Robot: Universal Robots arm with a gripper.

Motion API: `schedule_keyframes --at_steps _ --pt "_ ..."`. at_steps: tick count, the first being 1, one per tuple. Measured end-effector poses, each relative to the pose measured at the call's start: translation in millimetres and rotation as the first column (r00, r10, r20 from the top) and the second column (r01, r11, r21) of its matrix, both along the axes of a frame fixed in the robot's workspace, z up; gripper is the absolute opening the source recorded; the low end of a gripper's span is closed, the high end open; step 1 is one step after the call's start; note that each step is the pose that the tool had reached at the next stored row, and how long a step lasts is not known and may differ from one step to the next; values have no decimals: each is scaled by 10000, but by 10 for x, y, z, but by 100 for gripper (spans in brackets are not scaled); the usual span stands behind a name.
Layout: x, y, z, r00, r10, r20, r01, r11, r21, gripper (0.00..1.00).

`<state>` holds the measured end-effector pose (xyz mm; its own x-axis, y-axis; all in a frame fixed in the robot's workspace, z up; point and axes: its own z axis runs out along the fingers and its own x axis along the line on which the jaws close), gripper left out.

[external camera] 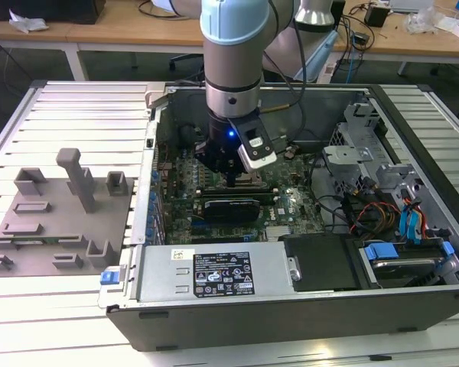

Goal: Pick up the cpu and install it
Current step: 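Install the second cpu locking lever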

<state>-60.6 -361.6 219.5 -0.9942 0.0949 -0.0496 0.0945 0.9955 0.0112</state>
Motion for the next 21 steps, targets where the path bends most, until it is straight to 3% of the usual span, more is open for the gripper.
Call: schedule_keyframes --at_steps 8,16,21 --pt "-31 -1 -43 9965 841 1 -841 9964 50 11" --pt "-77 -5 -107 9877 1563 30 -1563 9873 272 11" --pt "-121 -47 -108 9849 1731 36 -1731 9845 298 11"
